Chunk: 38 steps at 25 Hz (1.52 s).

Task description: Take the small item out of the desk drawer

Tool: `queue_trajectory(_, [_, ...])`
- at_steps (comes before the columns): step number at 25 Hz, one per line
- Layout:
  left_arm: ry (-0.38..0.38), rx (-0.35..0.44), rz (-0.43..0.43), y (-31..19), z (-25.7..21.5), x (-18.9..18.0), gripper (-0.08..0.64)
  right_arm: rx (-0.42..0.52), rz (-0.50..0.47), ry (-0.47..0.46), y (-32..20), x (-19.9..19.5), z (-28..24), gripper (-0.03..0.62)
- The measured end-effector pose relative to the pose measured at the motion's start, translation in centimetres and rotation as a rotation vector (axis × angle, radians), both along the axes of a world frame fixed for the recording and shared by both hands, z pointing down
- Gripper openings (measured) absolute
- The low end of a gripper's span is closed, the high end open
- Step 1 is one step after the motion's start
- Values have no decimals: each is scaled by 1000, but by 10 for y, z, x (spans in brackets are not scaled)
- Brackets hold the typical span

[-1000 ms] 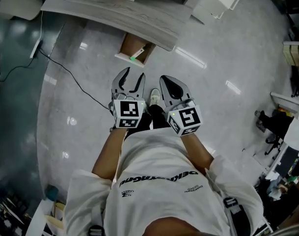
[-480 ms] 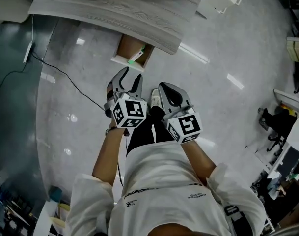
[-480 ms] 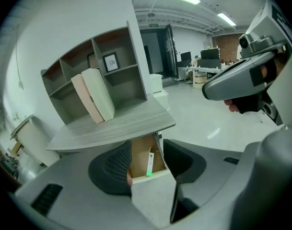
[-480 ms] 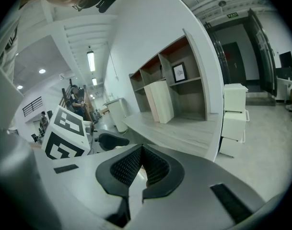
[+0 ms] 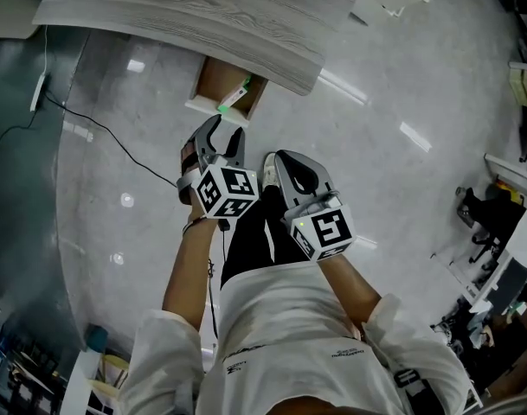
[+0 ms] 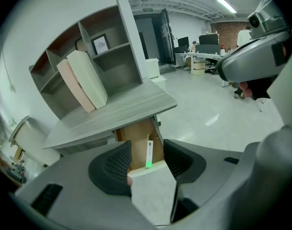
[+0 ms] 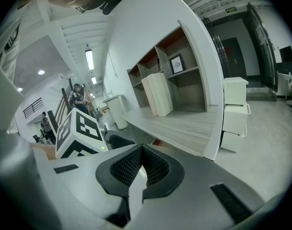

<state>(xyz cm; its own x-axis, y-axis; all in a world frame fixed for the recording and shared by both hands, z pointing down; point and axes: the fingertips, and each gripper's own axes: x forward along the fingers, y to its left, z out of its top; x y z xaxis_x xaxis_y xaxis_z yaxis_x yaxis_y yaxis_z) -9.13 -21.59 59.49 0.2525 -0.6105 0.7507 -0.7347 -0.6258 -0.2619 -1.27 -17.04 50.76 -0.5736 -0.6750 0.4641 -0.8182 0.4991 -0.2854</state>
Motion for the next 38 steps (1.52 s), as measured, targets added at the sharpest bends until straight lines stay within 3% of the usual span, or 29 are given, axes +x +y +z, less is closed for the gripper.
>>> queue_trajectory(6, [-90, -43, 77, -8, 49, 7, 207, -16, -21, -4, 1, 4, 33, 31])
queue_trajectory(13, [-138, -72, 140, -16, 94, 13, 207, -37, -40, -2, 6, 6, 59, 31])
queue_trajectory(38, [-195, -118, 247, -55, 185, 15, 215, -93, -40, -15, 7, 5, 126, 31])
